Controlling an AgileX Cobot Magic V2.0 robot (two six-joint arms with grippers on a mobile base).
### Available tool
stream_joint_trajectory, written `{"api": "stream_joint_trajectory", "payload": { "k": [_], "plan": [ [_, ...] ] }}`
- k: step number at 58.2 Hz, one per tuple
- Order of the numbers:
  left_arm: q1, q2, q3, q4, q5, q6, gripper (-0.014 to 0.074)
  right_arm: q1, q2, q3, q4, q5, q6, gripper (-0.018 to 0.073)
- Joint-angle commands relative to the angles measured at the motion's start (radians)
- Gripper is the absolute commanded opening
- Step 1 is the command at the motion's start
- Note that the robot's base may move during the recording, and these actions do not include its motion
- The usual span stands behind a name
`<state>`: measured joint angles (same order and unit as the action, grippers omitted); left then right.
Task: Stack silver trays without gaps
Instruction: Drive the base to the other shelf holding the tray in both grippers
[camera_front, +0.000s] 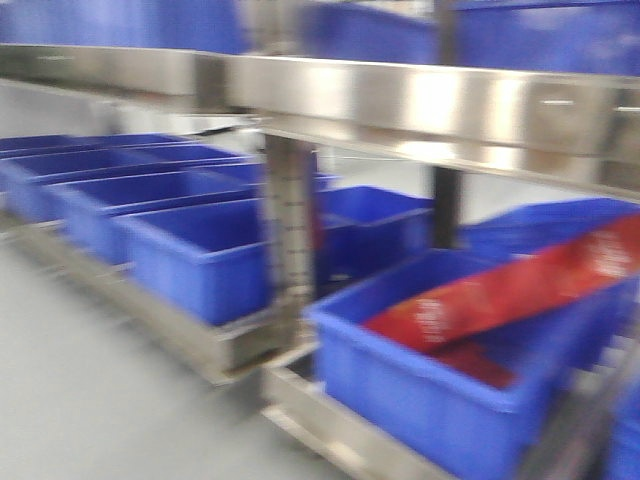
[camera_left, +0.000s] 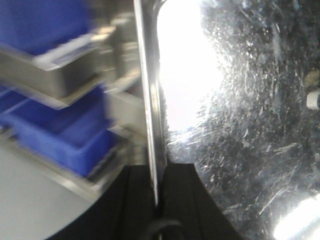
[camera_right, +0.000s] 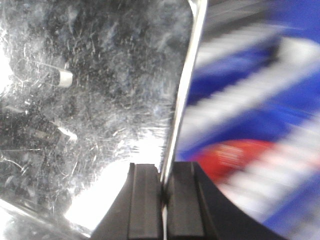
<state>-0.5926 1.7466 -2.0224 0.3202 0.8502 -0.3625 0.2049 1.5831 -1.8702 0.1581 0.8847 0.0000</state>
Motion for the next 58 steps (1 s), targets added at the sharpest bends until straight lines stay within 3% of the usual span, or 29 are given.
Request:
{"api": "stream_joint_trajectory", "payload": {
  "k": [1,58],
  "plan": [
    [-0.01,-0.001,-0.007,0.005,-0.031,0.02,-0.0026,0.007,-0.01,-0.013,0.034,-0.056,-0.018,-0.008],
    [-0.01,-0.001,-0.007,0.005,-0.031,0.02,-0.0026,0.007,-0.01,-0.013,0.034,-0.056,-0.018,-0.008]
  ]
}}
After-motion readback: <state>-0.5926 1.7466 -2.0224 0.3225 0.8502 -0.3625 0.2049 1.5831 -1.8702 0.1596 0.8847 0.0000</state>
